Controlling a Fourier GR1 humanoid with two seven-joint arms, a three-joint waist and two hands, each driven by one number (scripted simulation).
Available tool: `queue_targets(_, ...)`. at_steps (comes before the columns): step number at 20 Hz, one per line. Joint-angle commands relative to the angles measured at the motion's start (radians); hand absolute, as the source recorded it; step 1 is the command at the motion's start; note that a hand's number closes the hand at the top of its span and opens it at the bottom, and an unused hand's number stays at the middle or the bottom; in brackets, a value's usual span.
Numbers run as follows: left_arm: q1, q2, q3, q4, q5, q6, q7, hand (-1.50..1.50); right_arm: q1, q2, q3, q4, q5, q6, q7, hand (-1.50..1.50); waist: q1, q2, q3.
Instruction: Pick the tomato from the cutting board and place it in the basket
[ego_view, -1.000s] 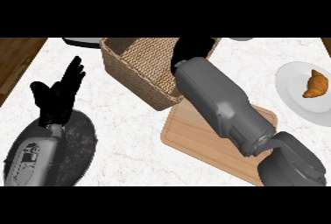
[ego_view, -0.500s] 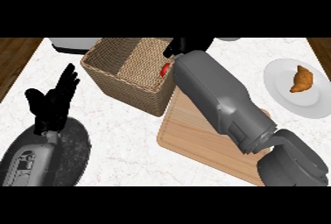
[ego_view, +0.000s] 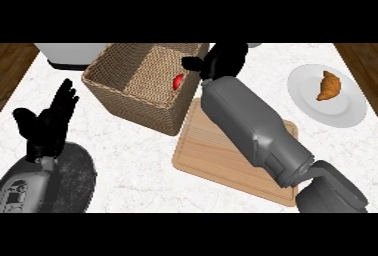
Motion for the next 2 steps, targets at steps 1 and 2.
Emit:
queue_targets(1, 0.029, 0.011, 0.013, -0.024, 0.004, 0.002, 0.016, 0.00, 0.105, 0.008, 0.037, -0.109, 0.018, -0.163, 0.156, -1.50, -0.020, -0.010, 0.000)
queue_targets(2, 0.004, 0.013, 0.007, -0.029, 0.002, 0.000, 0.025, 0.00, 0.113, 0.008, 0.053, -0.123, 0.038, -0.174, 0.170, -1.50, -0.025, -0.006, 0.000)
